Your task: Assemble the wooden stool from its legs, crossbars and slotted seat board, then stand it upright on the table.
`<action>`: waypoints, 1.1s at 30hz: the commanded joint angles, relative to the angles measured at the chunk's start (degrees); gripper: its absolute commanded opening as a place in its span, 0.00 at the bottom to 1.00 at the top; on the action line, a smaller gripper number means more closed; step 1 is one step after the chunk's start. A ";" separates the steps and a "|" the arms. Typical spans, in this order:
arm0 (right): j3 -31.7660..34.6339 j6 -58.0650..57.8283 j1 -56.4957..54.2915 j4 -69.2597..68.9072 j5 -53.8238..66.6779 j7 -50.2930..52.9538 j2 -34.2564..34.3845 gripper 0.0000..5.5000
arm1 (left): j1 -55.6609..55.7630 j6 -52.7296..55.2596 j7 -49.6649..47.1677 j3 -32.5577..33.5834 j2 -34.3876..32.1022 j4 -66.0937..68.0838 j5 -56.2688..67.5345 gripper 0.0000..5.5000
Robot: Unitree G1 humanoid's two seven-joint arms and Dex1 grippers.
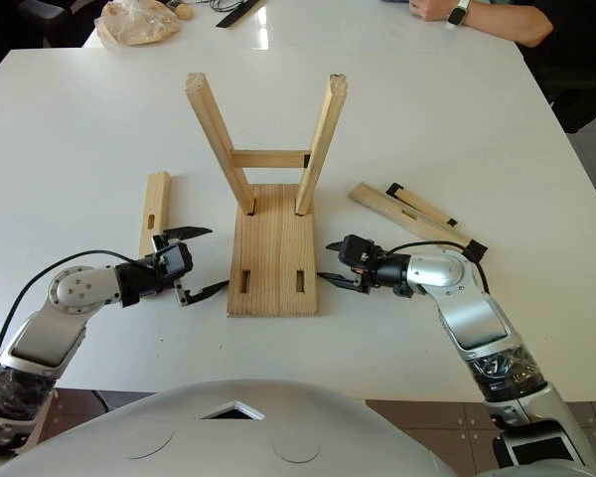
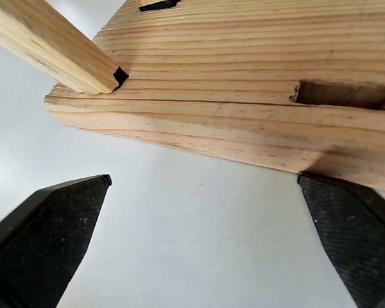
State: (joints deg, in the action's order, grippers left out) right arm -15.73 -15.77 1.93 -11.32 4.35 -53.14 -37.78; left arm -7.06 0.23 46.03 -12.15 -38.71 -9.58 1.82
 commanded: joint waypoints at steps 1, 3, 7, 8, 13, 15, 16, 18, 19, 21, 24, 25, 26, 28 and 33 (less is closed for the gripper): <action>-2.21 0.01 -4.08 3.17 -0.01 0.82 4.27 0.51 | 2.61 -1.00 -1.67 -1.62 1.96 6.40 -3.09 0.98; -1.96 -0.01 -5.07 3.95 0.17 0.91 4.86 0.51 | 3.21 -1.86 -1.98 -1.01 1.79 7.76 -2.99 0.98; -0.46 0.56 -5.84 5.29 0.09 1.76 4.91 0.51 | 2.22 -2.57 -2.06 -0.16 1.27 7.43 -2.21 0.98; 0.10 0.51 -5.94 5.58 0.33 1.77 4.77 0.51 | 1.68 -2.59 -2.14 0.01 1.26 7.03 -2.03 0.98; 4.63 -2.12 -4.26 2.95 4.66 -0.53 2.38 0.51 | 1.04 -2.79 -2.96 1.69 0.75 7.36 -1.55 0.98; 7.53 -3.64 -3.96 1.49 7.58 -1.74 0.94 0.51 | 0.97 -2.65 -3.29 2.74 0.39 7.20 -1.15 0.98; 9.78 -4.90 -4.37 1.04 9.53 -2.47 -0.05 0.51 | 0.96 -2.45 -3.55 3.59 0.20 6.93 -0.77 0.98; 14.35 -5.30 -6.66 2.76 11.53 -3.65 -2.87 0.51 | 1.19 -1.60 -4.20 5.59 0.13 6.10 0.39 0.98; 16.06 -4.44 -8.29 5.10 11.18 -3.71 -4.39 0.51 | 1.49 -1.01 -4.51 6.42 0.35 5.60 1.03 0.98; 17.84 -0.69 -11.57 11.49 8.81 -3.87 -7.67 0.51 | 1.75 0.39 -5.07 7.67 1.28 4.28 2.20 0.98; 18.80 8.13 -18.77 27.58 3.99 -4.46 -13.03 0.51 | 1.85 3.66 -5.78 8.72 3.41 1.45 4.88 0.98; 18.52 10.80 -21.32 33.16 2.27 -4.03 -14.06 0.51 | 1.76 4.30 -5.84 8.70 3.73 0.91 5.23 0.98; 17.60 13.70 -23.58 38.67 -0.02 -3.32 -15.05 0.51 | 1.82 4.26 -5.82 8.37 3.84 1.07 4.85 0.98; 15.13 19.51 -26.13 46.51 -4.21 -2.75 -16.21 0.51 | 2.07 3.96 -5.93 7.91 3.96 1.76 3.84 0.98; 10.49 30.25 -26.31 55.22 -9.81 -4.73 -16.19 0.51 | 2.10 4.04 -6.08 7.00 4.47 1.37 2.77 0.98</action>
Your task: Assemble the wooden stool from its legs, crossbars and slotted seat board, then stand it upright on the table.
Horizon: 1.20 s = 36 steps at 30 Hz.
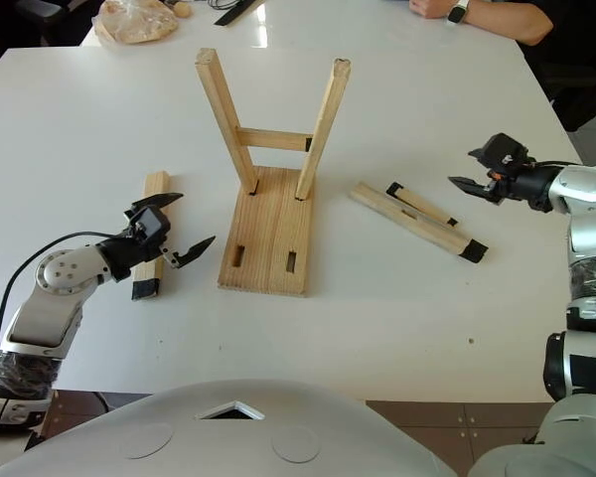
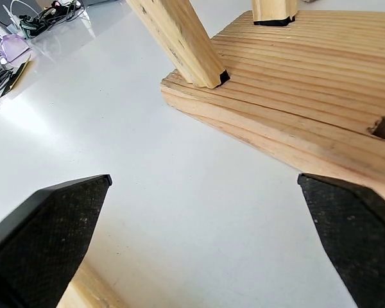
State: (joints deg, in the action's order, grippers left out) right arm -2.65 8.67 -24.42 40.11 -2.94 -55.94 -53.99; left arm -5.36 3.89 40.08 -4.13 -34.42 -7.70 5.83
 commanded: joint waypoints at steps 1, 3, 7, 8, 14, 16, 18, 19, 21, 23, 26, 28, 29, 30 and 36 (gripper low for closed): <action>-3.24 7.36 0.30 4.69 -3.05 -2.40 -0.04 0.51 | 0.21 0.15 -0.05 -1.33 0.10 -0.52 -1.68 0.98; -4.16 9.92 0.85 6.08 -4.00 -3.02 -0.30 0.51 | 0.06 -0.13 0.09 -1.58 -0.01 -0.43 -2.12 0.98; -4.09 12.02 2.59 5.95 -2.81 -6.82 -1.35 0.51 | -0.10 0.16 0.30 -1.24 -0.21 -0.91 -2.02 0.98; -3.88 11.90 3.04 5.24 -2.25 -8.05 -1.55 0.51 | -0.20 0.33 0.35 -1.12 -0.31 -1.20 -1.90 0.98; -4.10 10.22 8.07 -3.44 0.20 -11.55 -0.35 0.51 | -0.31 0.99 -0.04 -0.90 -0.20 -1.97 -2.01 0.98; -3.83 8.83 10.25 -6.84 1.09 -11.82 0.19 0.51 | -0.36 1.07 -0.17 -1.22 0.05 -2.20 -2.20 0.98; -3.33 7.71 11.43 -8.83 1.37 -10.49 0.65 0.51 | -0.33 1.03 -0.19 -1.33 0.10 -2.17 -2.28 0.98; -2.83 7.05 11.67 -9.30 1.52 -9.42 0.93 0.51 | -0.26 0.95 -0.20 -1.29 0.07 -2.01 -2.34 0.98; -1.78 5.86 11.60 -9.68 2.07 -7.62 1.50 0.51 | -0.08 0.87 -0.22 -1.22 -0.04 -1.82 -2.45 0.98; -0.36 4.37 10.96 -9.44 3.01 -5.69 2.42 0.51 | 0.05 0.85 -0.21 -1.23 -0.07 -1.76 -2.52 0.98; 2.23 0.86 9.64 -9.00 5.33 -3.28 4.10 0.51 | -0.02 0.66 -0.25 -1.39 -0.05 -1.74 -2.75 0.98; 2.89 -0.34 9.59 -8.75 5.95 -2.81 4.56 0.51 | -0.07 0.58 -0.21 -1.42 -0.01 -1.70 -2.94 0.98; 2.84 -0.90 9.76 -8.50 6.00 -2.83 4.73 0.55 | -0.03 0.58 -0.14 -1.38 0.03 -1.65 -3.06 0.98; 2.73 -1.19 9.74 -7.75 5.82 -2.64 5.11 0.57 | 0.06 0.58 -0.09 -1.38 0.07 -1.54 -3.18 0.98; 2.03 -4.00 5.14 2.45 5.25 -2.18 8.93 0.59 | 0.82 0.54 0.10 -2.01 0.22 -1.01 -3.75 0.98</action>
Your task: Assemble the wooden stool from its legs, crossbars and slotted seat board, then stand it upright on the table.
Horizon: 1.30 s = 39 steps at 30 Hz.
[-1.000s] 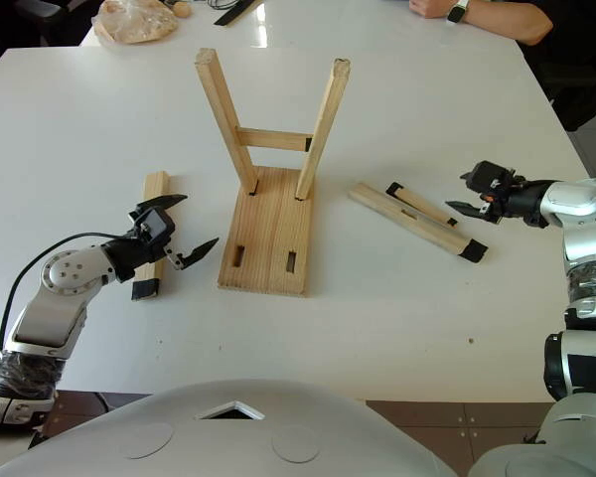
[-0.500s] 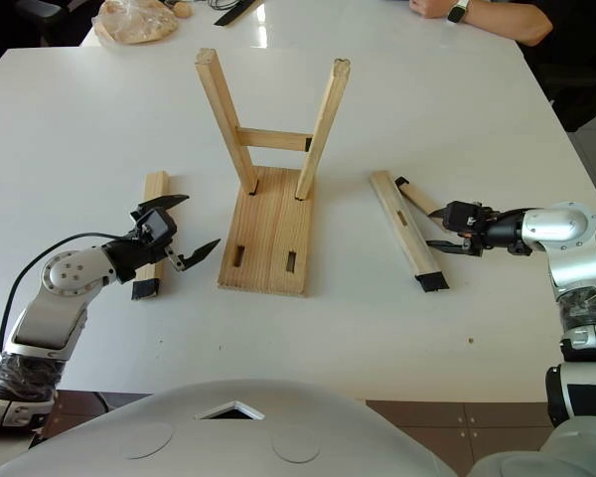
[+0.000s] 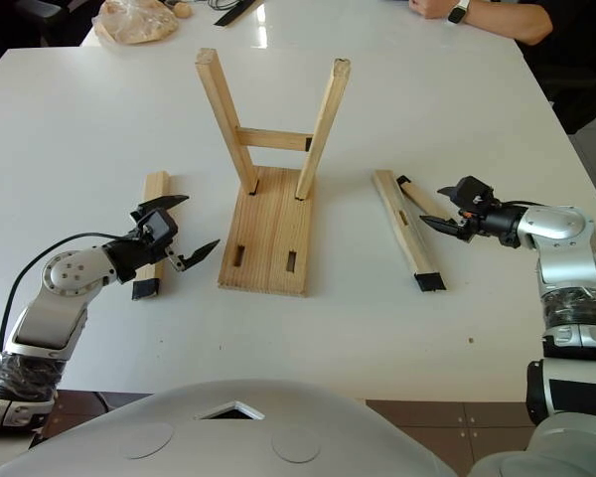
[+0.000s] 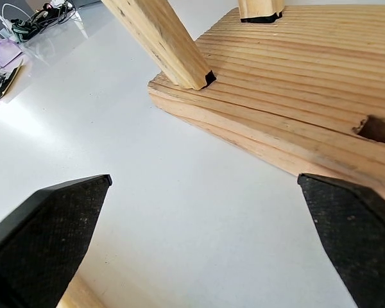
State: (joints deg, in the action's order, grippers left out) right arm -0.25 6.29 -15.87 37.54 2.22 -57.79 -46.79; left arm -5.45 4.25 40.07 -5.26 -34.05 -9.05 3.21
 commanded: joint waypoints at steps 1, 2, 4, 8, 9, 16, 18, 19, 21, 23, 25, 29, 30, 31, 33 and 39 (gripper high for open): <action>-0.46 -1.38 -3.72 6.44 -0.08 -0.48 2.01 0.59 | 1.09 0.12 0.27 -1.02 -0.19 0.47 -1.18 0.98; -0.55 -0.94 -3.89 7.83 -0.37 -0.51 2.15 0.59 | 1.31 0.07 0.43 -1.12 -0.23 0.65 -1.25 0.98; -0.52 -0.32 -3.68 9.76 -0.61 -0.66 2.16 0.59 | 1.64 -0.04 0.69 -1.24 -0.35 1.02 -1.32 0.98; -0.63 -0.10 -1.70 11.47 -0.48 -2.63 1.28 0.59 | 1.17 0.19 0.94 -0.94 -0.57 0.62 -1.02 0.98; -0.78 -0.39 -1.24 11.73 -0.60 -3.01 1.02 0.55 | 0.95 0.34 0.90 -0.77 -0.56 0.46 -0.89 0.98; -1.84 -0.42 -0.12 17.12 -1.89 -3.29 -0.25 0.39 | 0.75 2.44 0.53 0.25 0.23 -1.26 1.19 0.98; -1.91 -0.17 -0.44 18.72 -2.02 -2.70 -0.19 0.33 | 0.93 2.86 0.53 0.39 0.32 -1.43 1.50 0.98; -1.92 -0.04 -0.56 19.25 -1.95 -2.63 -0.15 0.31 | 1.08 3.12 0.53 0.55 0.39 -1.49 1.73 0.98; -1.90 0.43 -0.69 19.99 -1.77 -2.43 -0.04 0.26 | 1.51 3.96 0.43 1.08 0.55 -1.76 2.53 0.98; -1.60 1.46 -0.88 20.55 -1.66 -1.21 0.18 0.24 | 2.08 4.90 0.26 1.83 0.82 -2.16 3.47 0.98; -0.33 2.22 -1.42 19.71 0.02 -1.50 0.66 0.24 | 3.16 7.08 -0.17 3.54 1.03 -3.41 5.37 0.98; 5.33 0.89 -2.75 11.48 7.64 -3.74 0.98 0.24 | 7.49 16.23 -2.01 9.47 1.12 -9.53 12.91 0.98; 7.25 -1.41 -3.07 7.51 10.34 -4.00 0.74 0.24 | 8.88 19.72 -2.28 10.97 1.18 -12.79 16.59 0.98; 9.64 -5.62 -3.32 1.35 14.13 -4.01 0.44 0.24 | 10.96 24.50 -2.90 12.70 1.42 -17.00 22.69 0.98; 13.69 -15.60 -3.35 -12.47 22.83 -4.69 -0.11 0.24 | 14.92 33.47 -4.64 15.90 1.63 -24.13 38.00 0.98; 16.51 -33.81 -3.26 -40.62 43.06 -7.74 -1.85 0.24 | 20.45 40.30 -8.86 18.10 0.18 -28.64 62.35 0.90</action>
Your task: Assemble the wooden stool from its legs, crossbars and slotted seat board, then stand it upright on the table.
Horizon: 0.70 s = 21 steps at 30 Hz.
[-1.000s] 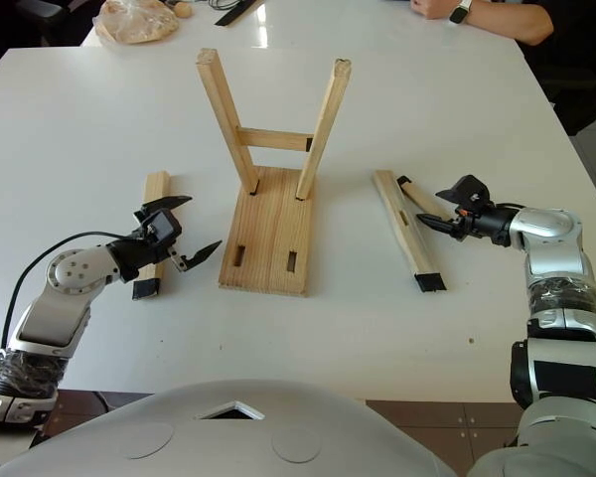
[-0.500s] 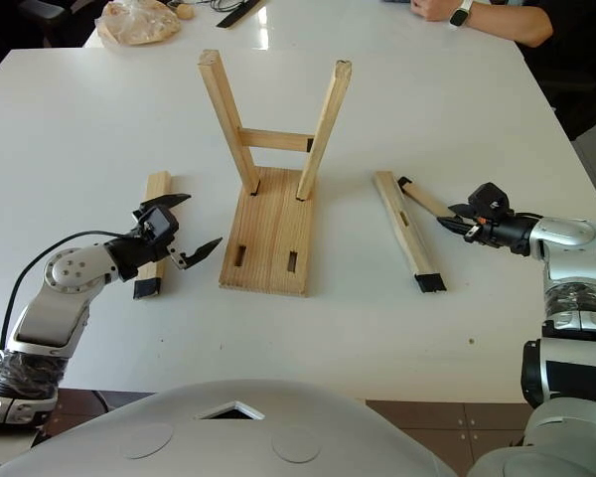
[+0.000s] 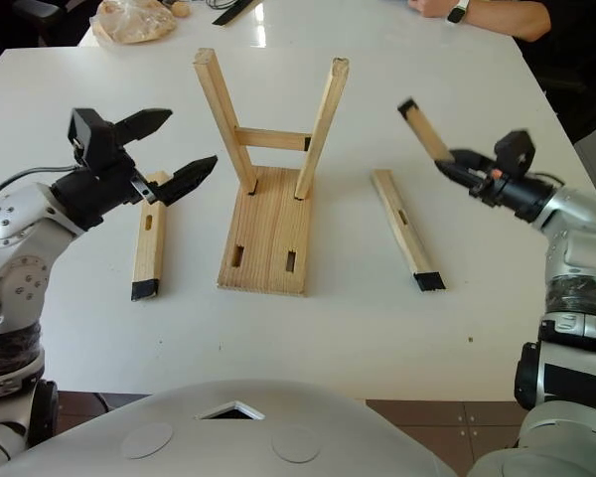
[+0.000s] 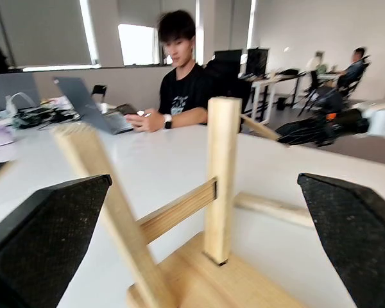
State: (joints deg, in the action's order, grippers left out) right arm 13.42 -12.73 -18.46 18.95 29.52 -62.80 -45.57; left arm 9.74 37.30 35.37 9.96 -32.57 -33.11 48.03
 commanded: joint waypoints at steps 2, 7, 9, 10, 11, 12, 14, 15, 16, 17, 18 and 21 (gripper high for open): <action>2.20 -19.35 -1.68 -26.15 21.06 -3.51 -2.71 0.24 | 6.93 7.85 -6.41 2.96 -1.21 -3.67 22.93 0.85; -3.97 -27.31 -3.89 -33.81 27.77 -5.33 -0.13 0.24 | 9.78 9.04 -8.34 -0.40 -1.43 -5.11 31.57 0.74; -5.57 -29.78 -4.39 -35.36 29.65 -5.52 0.55 0.24 | 10.16 9.38 -7.66 -1.61 -2.01 -5.41 32.07 0.74; -6.04 -30.58 -4.80 -35.50 30.06 -5.50 0.92 0.24 | 10.20 9.37 -7.43 -1.89 -2.27 -5.49 32.27 0.74; -6.52 -31.36 -5.31 -35.26 30.34 -5.32 1.34 0.24 | 10.22 9.30 -6.99 -2.10 -2.56 -5.63 32.29 0.74; -6.91 -31.76 -5.48 -35.12 30.26 -5.27 1.58 0.24 | 10.30 9.19 -6.56 -2.31 -2.80 -5.70 32.06 0.74; -7.42 -32.74 -5.43 -35.36 30.73 -5.54 2.04 0.24 | 10.49 9.01 -6.30 -2.59 -3.10 -5.51 31.81 0.74; -7.72 -32.89 -5.03 -35.98 30.59 -5.79 2.20 0.24 | 10.49 8.88 -6.17 -2.71 -3.23 -5.43 31.74 0.74; -7.97 -33.26 -4.72 -36.54 30.58 -5.90 2.43 0.24 | 10.46 8.76 -6.09 -2.79 -3.38 -5.42 31.77 0.74; -8.31 -33.41 -4.38 -37.03 30.42 -5.99 2.64 0.24 | 10.32 8.61 -5.73 -2.86 -3.58 -5.55 31.63 0.74; -8.58 -33.53 -4.18 -37.37 30.42 -6.02 2.85 0.24 | 10.19 8.47 -5.39 -2.92 -3.74 -5.70 31.46 0.74; -9.57 -34.25 -4.12 -38.14 30.93 -5.92 3.53 0.24 | 10.15 8.15 -4.88 -3.12 -3.90 -5.84 31.10 0.74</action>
State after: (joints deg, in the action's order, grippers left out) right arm 4.52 -46.20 -22.74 -17.94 59.98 -68.63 -42.60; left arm 19.49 45.64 29.96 7.32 -35.62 -38.38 79.61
